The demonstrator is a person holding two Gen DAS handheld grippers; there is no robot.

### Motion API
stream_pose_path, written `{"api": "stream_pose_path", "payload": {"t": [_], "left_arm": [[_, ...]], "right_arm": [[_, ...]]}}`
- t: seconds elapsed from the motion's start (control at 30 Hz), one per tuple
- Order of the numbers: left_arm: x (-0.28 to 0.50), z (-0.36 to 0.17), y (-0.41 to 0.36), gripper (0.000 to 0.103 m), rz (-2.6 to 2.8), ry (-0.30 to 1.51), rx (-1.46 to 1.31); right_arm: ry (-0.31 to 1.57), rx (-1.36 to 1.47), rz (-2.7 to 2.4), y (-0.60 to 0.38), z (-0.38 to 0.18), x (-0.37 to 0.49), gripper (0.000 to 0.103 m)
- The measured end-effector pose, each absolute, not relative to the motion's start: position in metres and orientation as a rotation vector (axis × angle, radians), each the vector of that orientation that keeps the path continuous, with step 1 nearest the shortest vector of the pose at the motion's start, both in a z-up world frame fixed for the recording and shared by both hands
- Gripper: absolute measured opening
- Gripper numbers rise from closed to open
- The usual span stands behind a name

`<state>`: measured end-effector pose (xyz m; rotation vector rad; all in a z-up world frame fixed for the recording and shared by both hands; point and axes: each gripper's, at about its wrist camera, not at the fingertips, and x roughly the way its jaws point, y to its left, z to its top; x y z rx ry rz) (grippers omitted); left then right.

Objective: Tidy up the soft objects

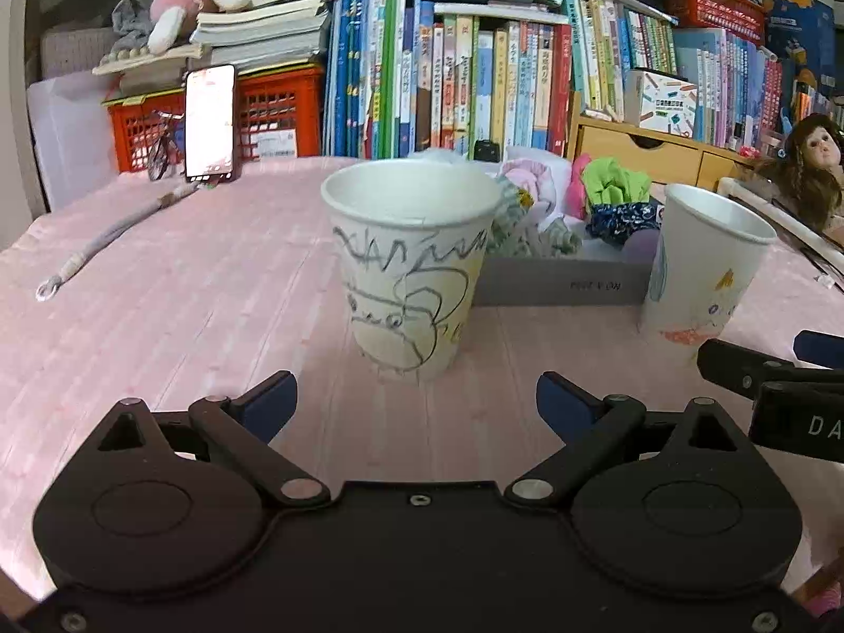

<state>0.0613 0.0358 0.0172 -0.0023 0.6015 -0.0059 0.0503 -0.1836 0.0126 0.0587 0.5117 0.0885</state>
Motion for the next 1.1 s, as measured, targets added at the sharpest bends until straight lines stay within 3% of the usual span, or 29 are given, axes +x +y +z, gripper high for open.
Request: {"api": "stream_pose_path", "payload": {"t": [0.5, 1.1], "left_arm": [[0.089, 0.002, 0.029, 0.103, -0.007, 0.659, 0.015], [0.09, 0.002, 0.029, 0.103, -0.007, 0.663, 0.022]], "right_arm": [[0.639, 0.051, 0.086, -0.179, -0.002, 0.076, 0.103], [0.661, 0.003, 0.085, -0.172, -0.005, 0.078, 0.103]]}}
